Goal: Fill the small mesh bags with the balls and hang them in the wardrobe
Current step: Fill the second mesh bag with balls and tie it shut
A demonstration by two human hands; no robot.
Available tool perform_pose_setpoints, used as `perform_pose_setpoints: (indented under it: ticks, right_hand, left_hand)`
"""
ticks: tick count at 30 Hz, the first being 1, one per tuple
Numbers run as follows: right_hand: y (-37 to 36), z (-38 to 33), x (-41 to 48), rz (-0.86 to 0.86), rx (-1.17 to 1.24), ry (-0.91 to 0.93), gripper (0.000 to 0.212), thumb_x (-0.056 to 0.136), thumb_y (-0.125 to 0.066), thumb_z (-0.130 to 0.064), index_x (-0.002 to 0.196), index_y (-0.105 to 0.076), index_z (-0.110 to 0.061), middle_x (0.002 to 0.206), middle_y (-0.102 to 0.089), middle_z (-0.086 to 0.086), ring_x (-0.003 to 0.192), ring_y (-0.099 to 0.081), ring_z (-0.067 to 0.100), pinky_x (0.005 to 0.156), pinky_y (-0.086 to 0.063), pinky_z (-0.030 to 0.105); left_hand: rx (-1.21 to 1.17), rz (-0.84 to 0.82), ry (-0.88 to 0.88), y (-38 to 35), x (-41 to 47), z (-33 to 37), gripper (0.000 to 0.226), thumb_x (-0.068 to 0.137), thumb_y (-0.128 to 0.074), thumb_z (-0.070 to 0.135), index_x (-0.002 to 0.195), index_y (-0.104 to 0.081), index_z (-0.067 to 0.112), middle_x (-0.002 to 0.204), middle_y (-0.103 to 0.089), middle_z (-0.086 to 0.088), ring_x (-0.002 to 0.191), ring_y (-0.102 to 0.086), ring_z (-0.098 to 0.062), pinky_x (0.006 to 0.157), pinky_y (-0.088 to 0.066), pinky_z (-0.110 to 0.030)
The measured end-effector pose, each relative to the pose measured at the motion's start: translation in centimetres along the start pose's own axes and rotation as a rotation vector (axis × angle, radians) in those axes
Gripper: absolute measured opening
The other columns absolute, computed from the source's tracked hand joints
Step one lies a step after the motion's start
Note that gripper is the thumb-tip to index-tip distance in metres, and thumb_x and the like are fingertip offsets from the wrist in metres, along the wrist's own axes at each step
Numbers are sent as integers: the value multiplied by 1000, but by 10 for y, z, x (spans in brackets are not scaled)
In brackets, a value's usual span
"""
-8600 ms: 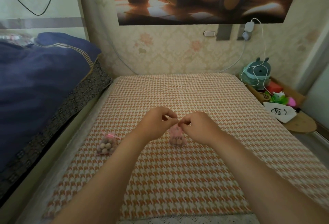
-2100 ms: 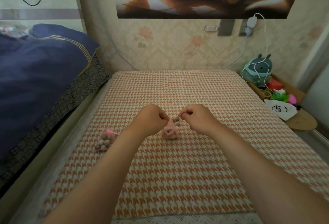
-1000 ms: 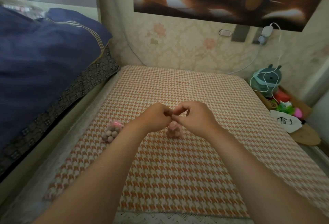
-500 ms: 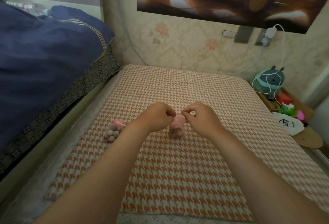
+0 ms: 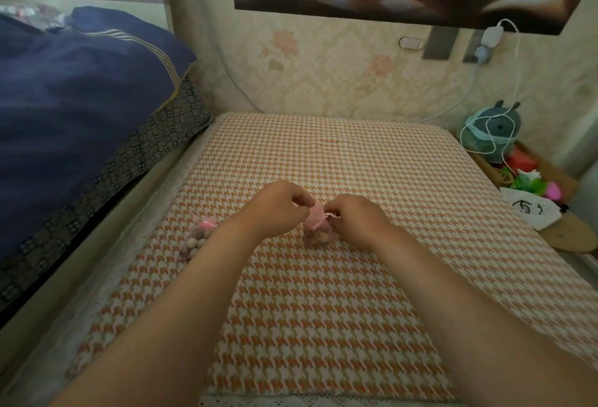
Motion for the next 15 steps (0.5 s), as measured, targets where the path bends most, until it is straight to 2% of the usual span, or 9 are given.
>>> perform_pose_setpoints:
  ticks: [2, 4, 8, 12, 15]
  right_hand:
    - [0, -1, -1, 1, 19, -1, 20, 96, -63, -32, 112, -76, -32, 106, -72, -6, 96, -66, 19, 69, -50, 33]
    - [1, -1, -3, 20, 64, -28, 19, 95, -65, -33, 110, -76, -30, 106, -73, -8, 95, -67, 17, 78, -56, 38]
    - [9, 3, -6, 99, 192, -103, 17, 94, -69, -25, 110, -76, -28, 110, -74, -9, 101, -68, 13, 89, -56, 38]
    - [25, 2, -9, 243, 437, -161, 11, 92, -72, -27, 102, -75, -29, 96, -74, -13, 89, -69, 6, 85, -56, 33]
    - [35, -10, -16, 317, 491, -119, 12, 91, -74, -29, 103, -75, -29, 93, -71, -17, 86, -67, 0, 81, -53, 26]
  left_hand:
    - [-2, 4, -1, -2, 0, 0, 20, 90, -63, 18, 104, -75, 25, 106, -68, 12, 93, -61, -3, 74, -45, -16]
    - [-7, 0, 1, -3, 0, 0, 20, 89, -64, 18, 104, -75, 25, 106, -69, 12, 92, -61, -3, 76, -45, -17]
    - [3, 3, 0, -4, 0, 1, 21, 89, -64, 18, 105, -75, 25, 105, -70, 11, 88, -60, -1, 75, -44, -17]
    - [-11, -3, 3, -4, -3, 4, 22, 89, -63, 18, 107, -74, 24, 106, -69, 10, 88, -60, -2, 75, -44, -15]
    - [-7, -2, -13, -4, -6, 6, 22, 91, -62, 18, 109, -74, 23, 105, -68, 12, 85, -56, 3, 70, -40, -9]
Point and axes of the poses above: each hand's wrist, its own x-axis towards the middle knuckle, its own y-axis out of the back of the hand, z = x × y, the point moved 1 cm from there along x, towards the middle knuckle
